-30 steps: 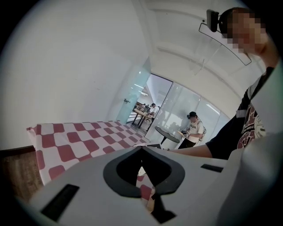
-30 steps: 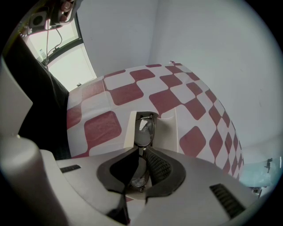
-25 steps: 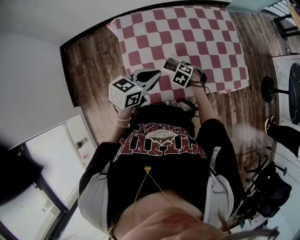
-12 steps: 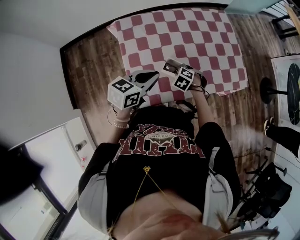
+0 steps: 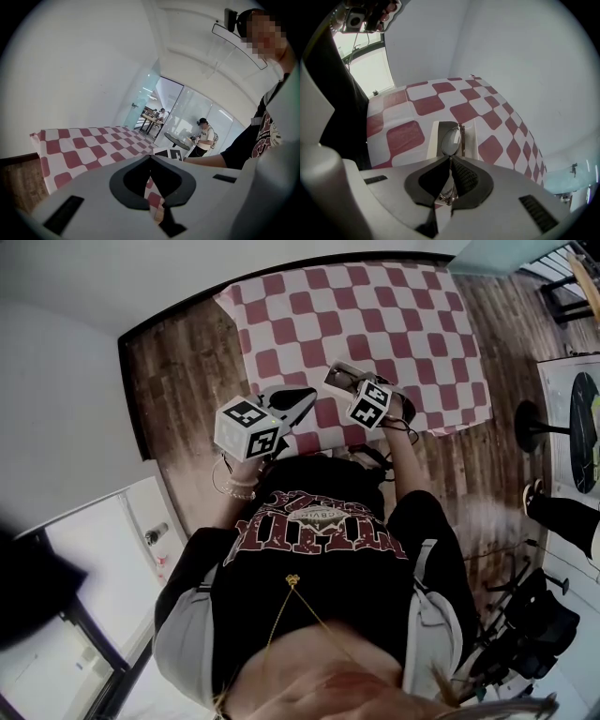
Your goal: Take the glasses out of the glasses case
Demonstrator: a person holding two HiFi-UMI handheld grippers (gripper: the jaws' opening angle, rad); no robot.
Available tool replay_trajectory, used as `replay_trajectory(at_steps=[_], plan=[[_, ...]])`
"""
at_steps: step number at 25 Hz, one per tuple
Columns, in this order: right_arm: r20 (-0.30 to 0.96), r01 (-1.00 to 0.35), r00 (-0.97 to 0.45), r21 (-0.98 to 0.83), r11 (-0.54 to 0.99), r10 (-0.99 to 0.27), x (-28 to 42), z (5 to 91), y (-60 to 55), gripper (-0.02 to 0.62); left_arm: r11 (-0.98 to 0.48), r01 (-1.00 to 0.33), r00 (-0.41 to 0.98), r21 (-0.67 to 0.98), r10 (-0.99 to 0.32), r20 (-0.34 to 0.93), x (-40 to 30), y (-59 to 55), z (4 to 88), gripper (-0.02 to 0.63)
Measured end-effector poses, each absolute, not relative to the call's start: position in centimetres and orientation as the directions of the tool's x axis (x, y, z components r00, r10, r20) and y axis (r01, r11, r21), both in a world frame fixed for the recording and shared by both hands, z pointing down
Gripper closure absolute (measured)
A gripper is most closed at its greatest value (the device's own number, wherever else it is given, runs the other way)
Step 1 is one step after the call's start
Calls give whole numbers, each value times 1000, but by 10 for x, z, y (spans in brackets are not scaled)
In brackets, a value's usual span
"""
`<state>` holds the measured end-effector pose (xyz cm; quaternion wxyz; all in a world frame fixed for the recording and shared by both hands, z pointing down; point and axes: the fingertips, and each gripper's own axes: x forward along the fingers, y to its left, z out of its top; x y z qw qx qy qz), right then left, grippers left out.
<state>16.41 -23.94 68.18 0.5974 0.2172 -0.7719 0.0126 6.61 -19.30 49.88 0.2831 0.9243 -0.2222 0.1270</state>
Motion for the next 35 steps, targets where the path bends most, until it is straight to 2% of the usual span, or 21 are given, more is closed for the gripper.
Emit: replay_trajectory(at_steps=[14,35], plan=[[900,-418,-259,222,881,-350,165,636,-233,566,-753,-479,864,451,-314,393,71,-194,509,607],[852,-422,-302,283,862,-427,155,522,-222,565,-760,-442,880,477,-264,395,80,-190,517,607]])
